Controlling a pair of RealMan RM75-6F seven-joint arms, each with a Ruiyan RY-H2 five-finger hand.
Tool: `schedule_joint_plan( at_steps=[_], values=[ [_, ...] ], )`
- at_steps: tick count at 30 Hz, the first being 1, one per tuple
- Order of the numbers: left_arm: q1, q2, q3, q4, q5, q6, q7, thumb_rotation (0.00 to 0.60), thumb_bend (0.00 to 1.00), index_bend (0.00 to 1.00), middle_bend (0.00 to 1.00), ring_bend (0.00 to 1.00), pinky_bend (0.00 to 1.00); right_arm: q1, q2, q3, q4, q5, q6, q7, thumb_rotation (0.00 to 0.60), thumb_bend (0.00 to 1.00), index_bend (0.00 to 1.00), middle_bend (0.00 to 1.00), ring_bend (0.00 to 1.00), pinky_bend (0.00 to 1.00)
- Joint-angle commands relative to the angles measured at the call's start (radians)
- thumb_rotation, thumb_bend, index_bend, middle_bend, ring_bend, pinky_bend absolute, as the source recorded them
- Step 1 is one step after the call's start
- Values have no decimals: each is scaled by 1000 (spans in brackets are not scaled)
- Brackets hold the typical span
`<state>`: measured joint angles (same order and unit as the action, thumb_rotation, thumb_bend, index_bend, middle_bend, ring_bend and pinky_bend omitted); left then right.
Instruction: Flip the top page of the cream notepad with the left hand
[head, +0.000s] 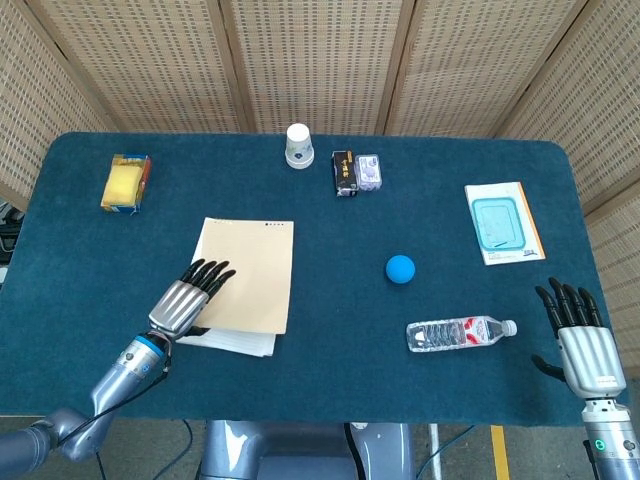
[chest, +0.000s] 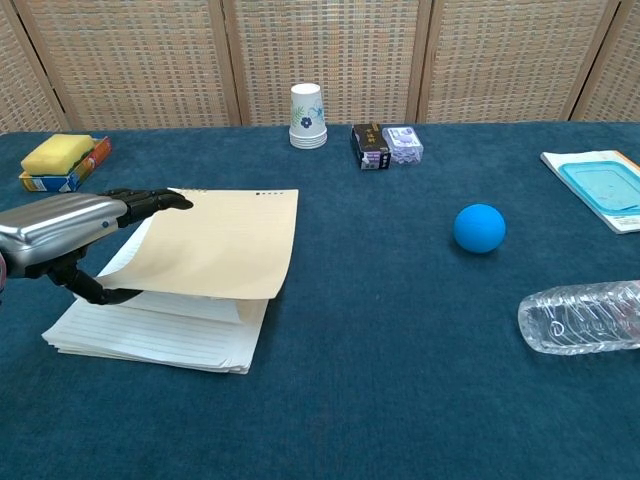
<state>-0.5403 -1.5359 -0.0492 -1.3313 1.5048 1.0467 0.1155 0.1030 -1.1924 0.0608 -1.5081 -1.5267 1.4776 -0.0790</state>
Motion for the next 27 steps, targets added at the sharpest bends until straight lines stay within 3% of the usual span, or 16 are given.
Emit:
schedule_joint_plan(
  at_steps=[1, 4, 7, 12, 19, 27],
  values=[
    [5, -7, 2, 6, 12, 26, -12, 600, 398, 274, 290, 196, 165, 0, 1, 0, -1, 0, 0, 0, 600, 0, 0, 0, 0, 0],
    [7, -5, 22, 22, 37, 38, -35, 600, 402, 578, 547, 417, 344, 0, 2, -1, -2, -1, 1, 1, 600, 0, 0, 0, 0, 0],
    [10, -9, 32, 40, 52, 53, -55, 600, 403, 679, 625, 489, 391, 0, 2, -1, -3, -1, 0, 2, 600, 0, 0, 0, 0, 0],
    [13, -11, 41, 59, 67, 71, -75, 600, 416, 738, 665, 526, 417, 0, 3, -2, -4, -1, -2, 4, 600, 0, 0, 0, 0, 0],
    [25, 11, 63, 72, 116, 133, -127, 600, 624, 777, 687, 548, 462, 1, 2, -3, -5, 0, -4, 1, 600, 0, 0, 0, 0, 0],
    [47, 98, 121, 22, 199, 205, -147, 600, 684, 775, 687, 548, 462, 1, 2, -4, -6, -1, -4, -1, 600, 0, 0, 0, 0, 0]
  ],
)
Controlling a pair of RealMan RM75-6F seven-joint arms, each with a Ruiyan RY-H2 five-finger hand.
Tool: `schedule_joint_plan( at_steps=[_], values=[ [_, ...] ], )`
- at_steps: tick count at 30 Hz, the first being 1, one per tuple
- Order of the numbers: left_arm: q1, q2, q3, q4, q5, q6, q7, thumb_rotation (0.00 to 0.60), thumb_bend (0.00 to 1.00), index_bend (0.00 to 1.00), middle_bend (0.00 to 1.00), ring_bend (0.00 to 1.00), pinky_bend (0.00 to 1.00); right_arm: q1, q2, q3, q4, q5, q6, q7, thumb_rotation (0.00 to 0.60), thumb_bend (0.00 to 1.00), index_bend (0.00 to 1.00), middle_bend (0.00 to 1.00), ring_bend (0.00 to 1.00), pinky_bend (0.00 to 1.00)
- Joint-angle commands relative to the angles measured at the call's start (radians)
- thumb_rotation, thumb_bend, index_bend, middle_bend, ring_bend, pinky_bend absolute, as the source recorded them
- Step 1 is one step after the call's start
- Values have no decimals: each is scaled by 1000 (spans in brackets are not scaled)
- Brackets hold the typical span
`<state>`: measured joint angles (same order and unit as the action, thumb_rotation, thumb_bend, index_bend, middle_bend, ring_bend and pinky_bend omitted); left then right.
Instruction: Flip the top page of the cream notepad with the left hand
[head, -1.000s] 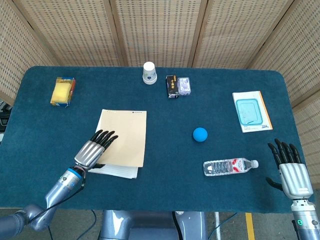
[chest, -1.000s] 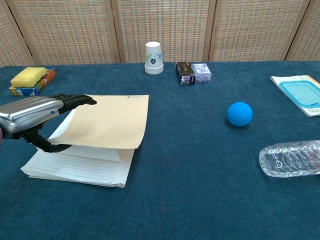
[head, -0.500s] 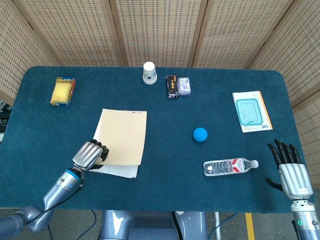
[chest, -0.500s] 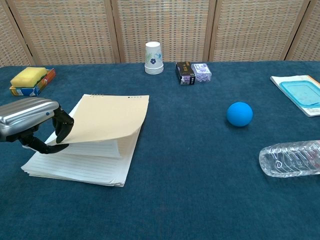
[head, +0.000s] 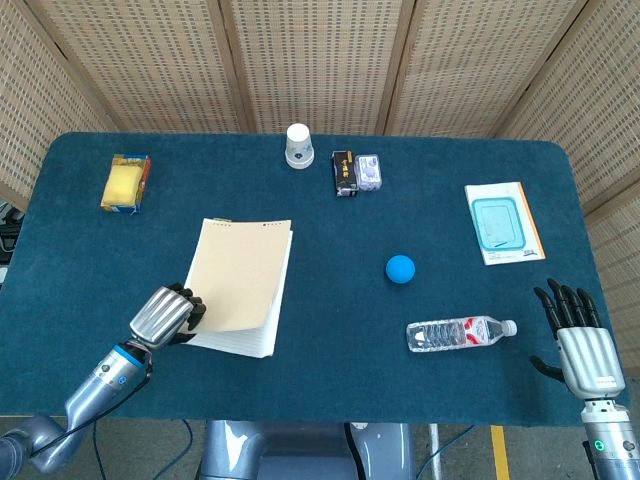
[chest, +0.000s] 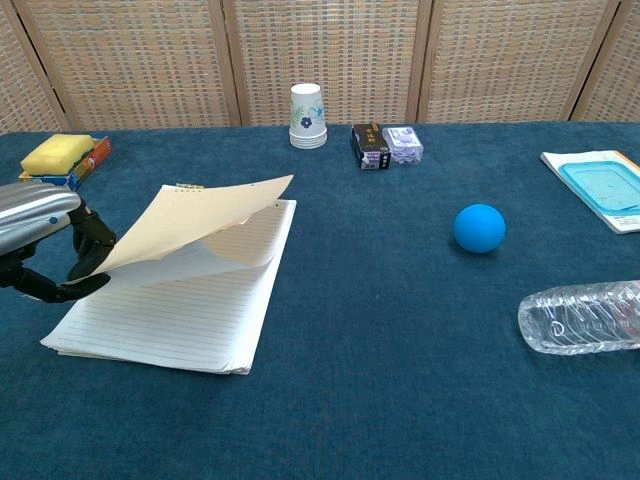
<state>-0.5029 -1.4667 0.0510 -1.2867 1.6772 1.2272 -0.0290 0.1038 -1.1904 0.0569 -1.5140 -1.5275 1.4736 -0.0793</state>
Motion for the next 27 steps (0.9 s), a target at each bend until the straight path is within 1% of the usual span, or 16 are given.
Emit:
schedule_joint_plan(
  at_steps=[1, 2, 3, 7, 17, 19, 23, 25, 27],
  values=[
    [13, 44, 30, -35, 41, 35, -2, 600, 689, 775, 687, 548, 462, 0, 0, -1, -1, -1, 0, 0, 600, 0, 0, 0, 0, 0],
    [17, 65, 44, -50, 63, 50, 5, 600, 689, 775, 687, 548, 462, 0, 0, -1, -2, -1, 0, 0, 600, 0, 0, 0, 0, 0],
    [28, 110, 72, -85, 102, 80, 18, 600, 689, 775, 687, 549, 462, 0, 0, -1, -2, -1, -1, 0, 600, 0, 0, 0, 0, 0],
    [40, 189, 107, -157, 139, 99, 34, 600, 689, 776, 687, 549, 462, 0, 0, -1, -3, 0, -2, 1, 600, 0, 0, 0, 0, 0],
    [65, 292, 160, -244, 190, 113, 59, 600, 689, 776, 688, 549, 462, 1, -2, -4, -3, -3, -3, -5, 600, 0, 0, 0, 0, 0],
    [69, 301, 164, -253, 196, 114, 64, 600, 689, 777, 688, 549, 462, 1, -3, -4, -3, -3, -4, -7, 600, 0, 0, 0, 0, 0],
    [72, 304, 152, -260, 190, 116, 67, 600, 689, 777, 688, 549, 462, 2, -4, -5, -3, -3, -6, -11, 600, 0, 0, 0, 0, 0],
    [70, 302, 138, -263, 175, 115, 58, 600, 689, 777, 688, 549, 462, 2, -4, -5, -3, -4, -6, -12, 600, 0, 0, 0, 0, 0],
    [60, 300, 109, -265, 143, 109, 33, 600, 690, 777, 688, 549, 462, 2, -5, -5, -2, -2, -5, -12, 600, 0, 0, 0, 0, 0]
  ],
)
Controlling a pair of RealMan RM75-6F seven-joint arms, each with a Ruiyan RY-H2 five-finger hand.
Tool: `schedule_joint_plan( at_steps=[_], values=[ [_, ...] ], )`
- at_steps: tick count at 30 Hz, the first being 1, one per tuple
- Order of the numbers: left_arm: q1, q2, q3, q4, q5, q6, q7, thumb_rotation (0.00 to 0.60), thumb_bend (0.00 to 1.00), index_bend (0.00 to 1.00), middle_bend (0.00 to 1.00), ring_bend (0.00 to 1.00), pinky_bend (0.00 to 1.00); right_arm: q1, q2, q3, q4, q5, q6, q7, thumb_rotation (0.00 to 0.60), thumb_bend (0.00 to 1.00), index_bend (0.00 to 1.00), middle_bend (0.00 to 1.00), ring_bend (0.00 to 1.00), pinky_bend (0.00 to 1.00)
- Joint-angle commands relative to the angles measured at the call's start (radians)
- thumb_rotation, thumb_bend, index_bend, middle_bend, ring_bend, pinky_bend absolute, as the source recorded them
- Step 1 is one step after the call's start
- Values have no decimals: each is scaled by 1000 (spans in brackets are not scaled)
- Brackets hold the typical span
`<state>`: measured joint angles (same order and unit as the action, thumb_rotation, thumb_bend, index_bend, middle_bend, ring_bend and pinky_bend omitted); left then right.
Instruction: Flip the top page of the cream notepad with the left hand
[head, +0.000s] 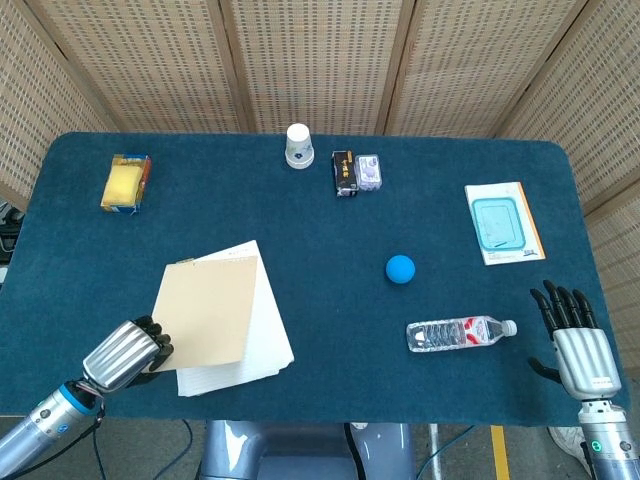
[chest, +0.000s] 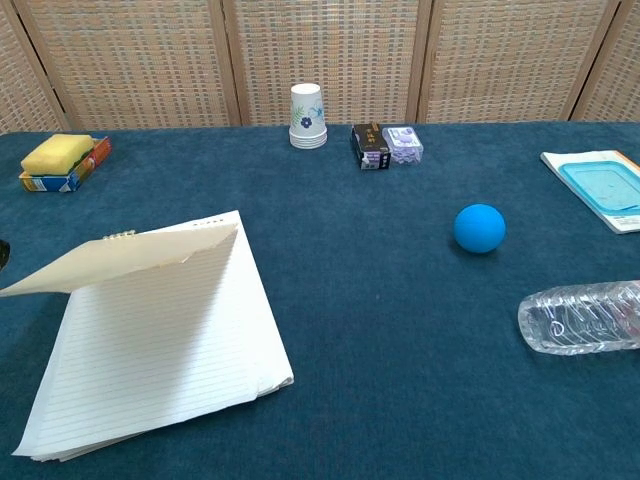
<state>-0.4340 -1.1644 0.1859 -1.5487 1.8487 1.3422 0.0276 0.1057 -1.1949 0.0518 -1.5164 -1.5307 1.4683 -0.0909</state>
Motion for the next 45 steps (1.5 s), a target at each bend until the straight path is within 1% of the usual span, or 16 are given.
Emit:
schedule_joint_plan(
  at_steps=[1, 4, 9, 11, 13, 17, 24, 26, 27, 28, 29, 30, 31, 34, 38, 45],
  values=[
    [-15, -2, -44, -5, -49, -10, -42, 600, 690, 777, 687, 549, 462, 0, 0, 1, 0, 1, 0, 0, 600, 0, 0, 0, 0, 0],
    [-40, 3, -98, -4, -108, -29, -87, 600, 690, 777, 688, 549, 462, 0, 1, 2, -1, 1, 1, 0, 600, 0, 0, 0, 0, 0],
    [-101, 12, -229, 13, -275, -103, -161, 600, 690, 777, 688, 549, 462, 2, -1, 1, -3, -2, 0, -7, 600, 0, 0, 0, 0, 0],
    [-130, 14, -274, 33, -343, -152, -177, 600, 690, 777, 688, 549, 462, 3, -2, 2, -4, 1, -1, -9, 600, 0, 0, 0, 0, 0],
    [-188, 9, -350, 110, -460, -247, -183, 600, 688, 776, 688, 549, 462, 6, -2, 9, -2, 13, -7, -11, 600, 0, 0, 0, 0, 0],
    [-266, -21, -409, 211, -575, -382, -172, 600, 687, 772, 687, 549, 462, 11, -6, 17, 1, 31, -19, -23, 600, 0, 0, 0, 0, 0],
    [-367, -97, -450, 409, -694, -547, -119, 600, 680, 738, 684, 549, 462, 17, -15, 25, 5, 56, -34, -45, 600, 0, 0, 0, 0, 0],
    [-385, -115, -450, 458, -710, -575, -98, 600, 678, 682, 640, 523, 435, 18, -17, 27, 6, 60, -35, -50, 600, 0, 0, 0, 0, 0],
    [-394, -125, -448, 483, -715, -588, -86, 600, 613, 555, 525, 437, 376, 18, -18, 28, 7, 62, -35, -54, 600, 0, 0, 0, 0, 0],
    [-407, -138, -444, 521, -722, -609, -70, 600, 478, 347, 330, 279, 272, 19, -21, 29, 10, 64, -36, -62, 600, 0, 0, 0, 0, 0],
    [-415, -147, -442, 545, -725, -621, -63, 600, 365, 212, 202, 174, 188, 19, -22, 30, 11, 66, -37, -67, 600, 0, 0, 0, 0, 0],
    [-421, -157, -441, 568, -727, -631, -60, 600, 192, 58, 55, 50, 82, 20, -24, 30, 12, 69, -38, -69, 600, 0, 0, 0, 0, 0],
    [-427, -168, -443, 592, -732, -641, -63, 600, 94, 0, 0, 1, 18, 20, -25, 31, 13, 72, -40, -71, 600, 0, 0, 0, 0, 0],
    [-438, -213, -482, 666, -742, -615, -135, 600, 20, 0, 0, 0, 0, 21, -30, 32, 19, 83, -46, -80, 600, 0, 0, 0, 0, 0],
    [-442, -271, -512, 777, -718, -555, -250, 600, 0, 0, 0, 0, 0, 21, -34, 33, 20, 89, -49, -88, 600, 0, 0, 0, 0, 0],
    [-403, -250, -486, 781, -652, -521, -382, 600, 0, 0, 0, 0, 0, 21, -34, 27, 14, 82, -47, -89, 600, 0, 0, 0, 0, 0]
  ],
)
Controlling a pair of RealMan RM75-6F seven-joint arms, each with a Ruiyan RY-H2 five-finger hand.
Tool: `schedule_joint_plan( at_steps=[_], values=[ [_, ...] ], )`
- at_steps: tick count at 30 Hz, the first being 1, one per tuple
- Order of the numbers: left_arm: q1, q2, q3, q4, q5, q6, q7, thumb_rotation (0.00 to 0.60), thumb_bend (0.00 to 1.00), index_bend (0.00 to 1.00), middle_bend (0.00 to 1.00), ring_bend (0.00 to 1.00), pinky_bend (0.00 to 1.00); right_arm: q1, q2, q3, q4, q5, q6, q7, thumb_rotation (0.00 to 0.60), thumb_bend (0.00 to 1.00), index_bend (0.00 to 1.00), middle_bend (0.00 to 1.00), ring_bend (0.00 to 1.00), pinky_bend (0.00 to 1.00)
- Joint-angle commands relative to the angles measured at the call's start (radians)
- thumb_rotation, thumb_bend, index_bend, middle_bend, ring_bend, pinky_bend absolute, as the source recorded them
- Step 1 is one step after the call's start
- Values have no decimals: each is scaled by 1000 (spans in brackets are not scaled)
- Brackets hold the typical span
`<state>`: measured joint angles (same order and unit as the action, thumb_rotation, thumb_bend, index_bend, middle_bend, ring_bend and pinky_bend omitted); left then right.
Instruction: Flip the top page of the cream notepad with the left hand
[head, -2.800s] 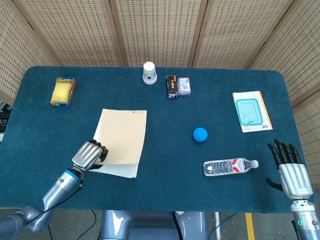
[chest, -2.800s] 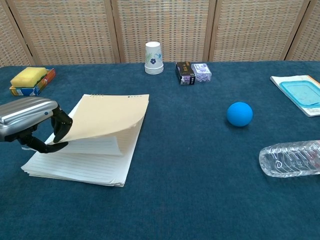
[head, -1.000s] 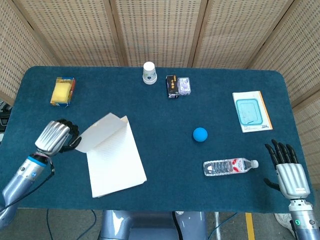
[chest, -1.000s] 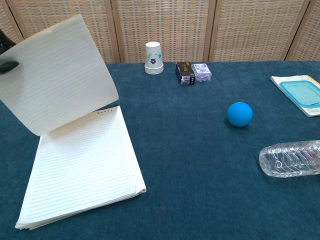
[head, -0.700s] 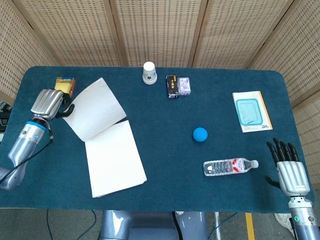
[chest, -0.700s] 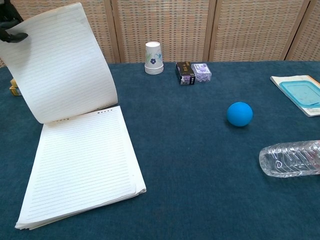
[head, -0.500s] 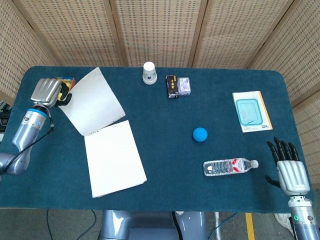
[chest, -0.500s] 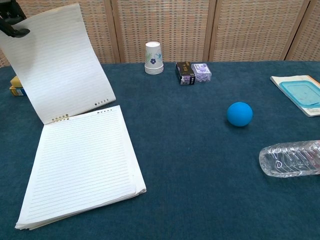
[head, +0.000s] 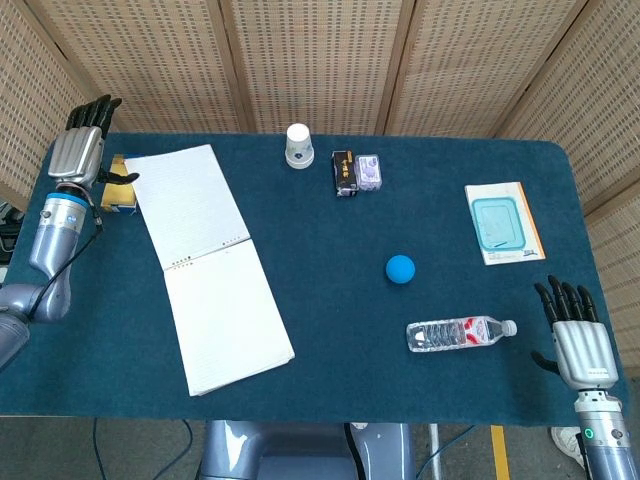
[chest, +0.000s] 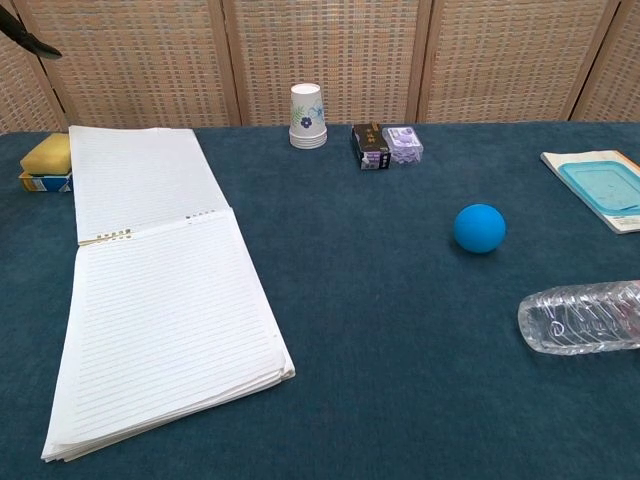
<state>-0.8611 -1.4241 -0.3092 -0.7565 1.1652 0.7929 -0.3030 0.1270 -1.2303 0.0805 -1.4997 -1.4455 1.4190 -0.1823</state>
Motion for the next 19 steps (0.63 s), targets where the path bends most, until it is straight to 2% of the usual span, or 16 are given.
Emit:
schedule_joint_plan(
  at_steps=[1, 5, 7, 10, 14, 19],
  values=[
    [35, 18, 13, -25, 40, 42, -67, 600, 0, 0, 0, 0, 0, -1, 2, -2, -4, -6, 4, 3, 600, 0, 0, 0, 0, 0],
    [114, 73, 41, -133, 79, 138, -109, 600, 0, 0, 0, 0, 0, -2, 7, -4, -7, -14, 10, 13, 600, 0, 0, 0, 0, 0],
    [178, 114, 65, -223, 87, 195, -92, 600, 0, 0, 0, 0, 0, -3, 9, -5, -8, -18, 12, 21, 600, 0, 0, 0, 0, 0],
    [270, 178, 102, -376, 82, 272, -27, 600, 0, 0, 0, 0, 0, -3, 11, -8, -5, -27, 14, 35, 600, 0, 0, 0, 0, 0],
    [407, 281, 165, -635, 69, 399, 130, 600, 0, 0, 0, 0, 0, -3, 15, -13, 1, -38, 16, 58, 600, 0, 0, 0, 0, 0],
    [514, 369, 222, -833, 55, 478, 212, 600, 0, 0, 0, 0, 0, -7, 25, -13, 0, -44, 25, 85, 600, 0, 0, 0, 0, 0]
  ],
)
